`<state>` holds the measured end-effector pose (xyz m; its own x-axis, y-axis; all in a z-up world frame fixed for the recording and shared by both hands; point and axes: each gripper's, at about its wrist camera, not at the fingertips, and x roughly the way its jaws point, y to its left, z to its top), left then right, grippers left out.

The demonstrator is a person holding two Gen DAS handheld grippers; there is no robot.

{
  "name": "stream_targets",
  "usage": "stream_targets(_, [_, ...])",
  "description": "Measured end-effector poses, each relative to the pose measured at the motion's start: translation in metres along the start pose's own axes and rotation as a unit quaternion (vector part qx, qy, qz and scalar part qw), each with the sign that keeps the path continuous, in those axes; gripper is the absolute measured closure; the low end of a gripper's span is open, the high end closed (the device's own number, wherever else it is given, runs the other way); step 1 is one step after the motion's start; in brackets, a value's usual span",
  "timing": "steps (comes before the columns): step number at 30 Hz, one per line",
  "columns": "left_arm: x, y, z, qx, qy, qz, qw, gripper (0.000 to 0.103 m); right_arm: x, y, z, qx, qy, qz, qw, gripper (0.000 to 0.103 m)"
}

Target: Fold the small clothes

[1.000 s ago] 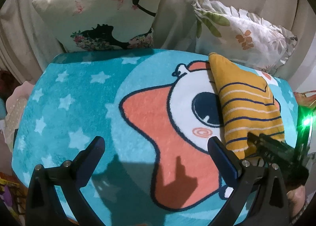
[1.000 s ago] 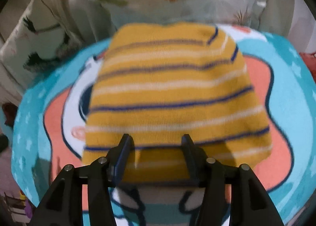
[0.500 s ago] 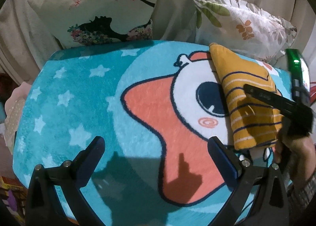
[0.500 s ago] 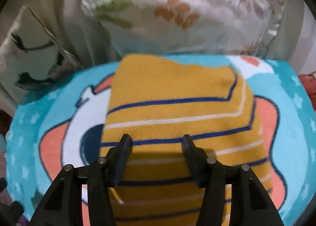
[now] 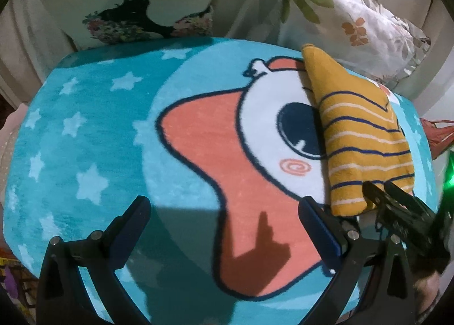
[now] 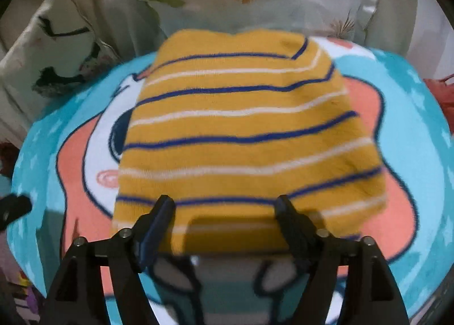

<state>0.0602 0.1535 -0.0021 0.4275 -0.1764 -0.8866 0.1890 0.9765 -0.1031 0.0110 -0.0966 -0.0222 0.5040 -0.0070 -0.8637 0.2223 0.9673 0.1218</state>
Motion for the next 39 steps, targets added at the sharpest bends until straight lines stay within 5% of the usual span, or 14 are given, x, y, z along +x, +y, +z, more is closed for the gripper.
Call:
stream_targets(8, [-0.003, -0.051, 0.011, 0.01, -0.012, -0.027, 0.9995, 0.0, -0.044, -0.038, 0.01, 0.012, -0.055, 0.02, 0.998, 0.04])
stream_targets(13, [0.024, -0.104, 0.017, 0.04, -0.023, -0.035, 0.9983, 0.0, -0.046, -0.07, 0.01, 0.018, -0.047, 0.018, 0.999, 0.068])
stream_targets(19, [0.093, -0.142, 0.001, 0.06, 0.07, -0.015, 0.9956, 0.0, -0.047, -0.111, 0.009, 0.024, -0.039, 0.032, 0.998, 0.068])
stream_targets(23, [0.09, -0.138, 0.004, 0.018, 0.072, -0.025, 0.9969, 0.0, -0.05, -0.118, 0.035, 0.009, -0.059, 0.06, 0.996, 0.068])
stream_targets(27, [0.064, -0.135, 0.014, -0.015, 0.02, -0.032, 0.9992, 0.0, -0.037, -0.116, 0.068, -0.002, -0.055, 0.105, 0.993, 0.068])
stream_targets(29, [0.06, -0.135, 0.024, -0.028, 0.007, -0.027, 0.9992, 0.0, -0.017, -0.115, 0.077, -0.004, -0.038, 0.111, 0.993, 0.068])
stream_targets(32, [0.081, -0.14, 0.035, -0.018, 0.043, -0.01, 0.9989, 0.0, 0.035, -0.114, 0.078, -0.01, 0.041, 0.114, 0.993, 0.067])
stream_targets(35, [0.086, -0.139, 0.04, -0.022, 0.057, -0.017, 0.998, 0.0, 0.033, -0.117, 0.083, -0.013, 0.04, 0.122, 0.992, 0.064])
stream_targets(39, [0.069, -0.143, 0.051, -0.001, 0.016, -0.007, 0.9999, 0.0, 0.008, -0.117, 0.108, -0.021, -0.017, 0.127, 0.992, 0.064])
